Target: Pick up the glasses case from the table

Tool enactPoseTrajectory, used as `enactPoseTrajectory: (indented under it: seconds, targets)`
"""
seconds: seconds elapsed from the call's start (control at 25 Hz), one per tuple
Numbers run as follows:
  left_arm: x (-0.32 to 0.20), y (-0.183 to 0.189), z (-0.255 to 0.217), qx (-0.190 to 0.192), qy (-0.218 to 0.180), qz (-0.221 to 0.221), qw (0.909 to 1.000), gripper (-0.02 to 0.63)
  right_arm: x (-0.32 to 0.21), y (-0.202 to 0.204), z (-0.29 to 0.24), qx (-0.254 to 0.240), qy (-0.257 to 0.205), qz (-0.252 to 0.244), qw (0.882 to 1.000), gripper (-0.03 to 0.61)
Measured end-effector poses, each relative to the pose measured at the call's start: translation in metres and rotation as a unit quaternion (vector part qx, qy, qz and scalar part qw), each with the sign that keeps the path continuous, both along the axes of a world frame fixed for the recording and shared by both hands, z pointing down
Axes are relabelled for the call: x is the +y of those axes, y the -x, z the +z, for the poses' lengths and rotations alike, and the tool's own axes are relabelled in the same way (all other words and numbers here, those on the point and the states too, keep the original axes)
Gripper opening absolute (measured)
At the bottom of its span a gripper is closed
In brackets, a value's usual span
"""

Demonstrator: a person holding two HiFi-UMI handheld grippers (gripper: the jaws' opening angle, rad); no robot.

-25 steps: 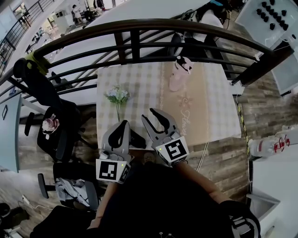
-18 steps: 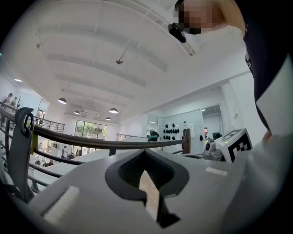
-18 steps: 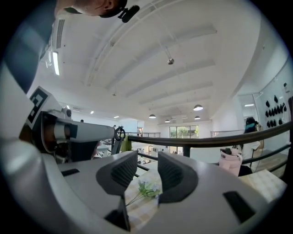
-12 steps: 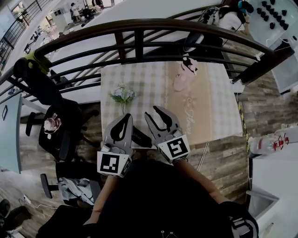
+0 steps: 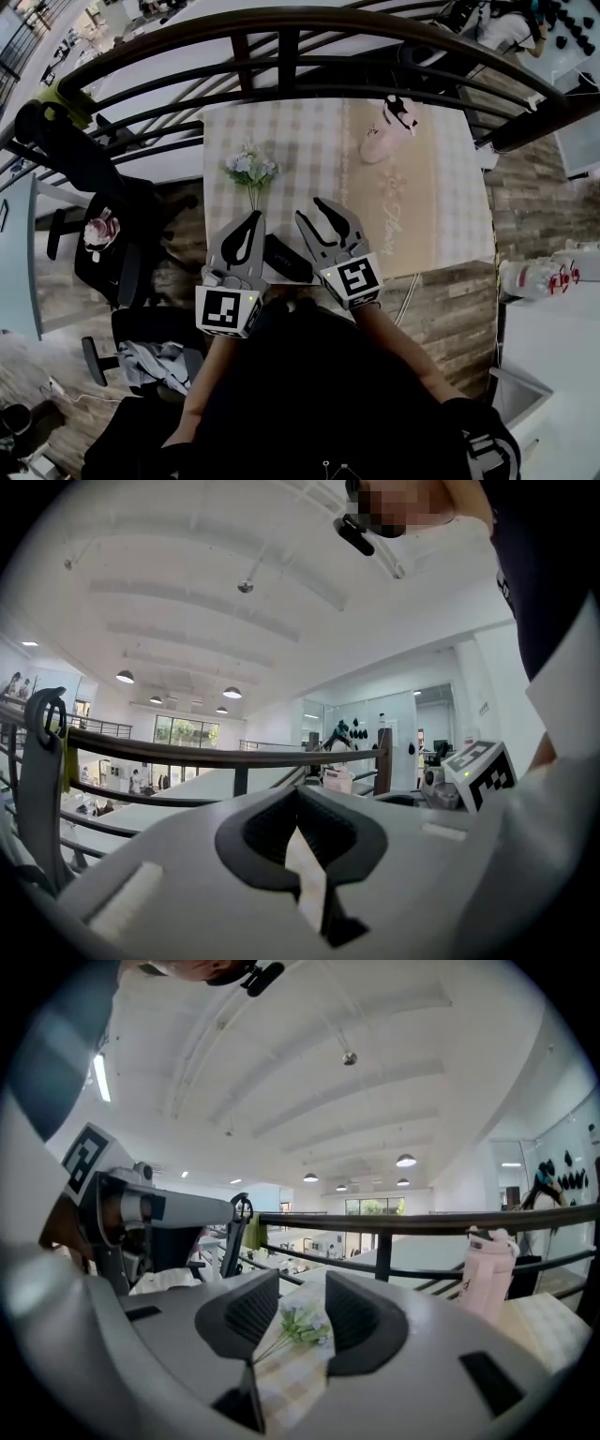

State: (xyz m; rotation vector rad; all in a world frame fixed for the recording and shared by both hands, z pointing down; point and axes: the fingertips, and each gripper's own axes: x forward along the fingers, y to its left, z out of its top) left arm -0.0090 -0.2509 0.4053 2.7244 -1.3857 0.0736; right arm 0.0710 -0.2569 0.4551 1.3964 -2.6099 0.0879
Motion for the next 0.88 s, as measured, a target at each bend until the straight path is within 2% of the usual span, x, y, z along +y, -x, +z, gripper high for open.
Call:
enactPoseTrajectory:
  seconds: [0.12,0.6,0.72,0.88]
  targets:
    - [-0.004,0.003,0.015,-0.005,0.011,0.007,0.9999,0.012,0.001,0.006,0.019,0.027,0.012,-0.018,0.999,0.127]
    - [-0.002,0.016,0.065,-0.026,0.074,0.007,0.9969,0.012,0.018,0.025,0.095,0.057,0.104,-0.057,0.991,0.152]
    - [0.003,0.018,0.078,-0.031,0.091,0.011,0.9953,0.012,0.025,0.032,0.111,0.055,0.139,-0.075,0.986,0.172]
    - [0.009,0.019,0.088,-0.031,0.11,0.015,0.9934,0.012,0.039,0.043,0.134,0.062,0.196,-0.106,0.973,0.2]
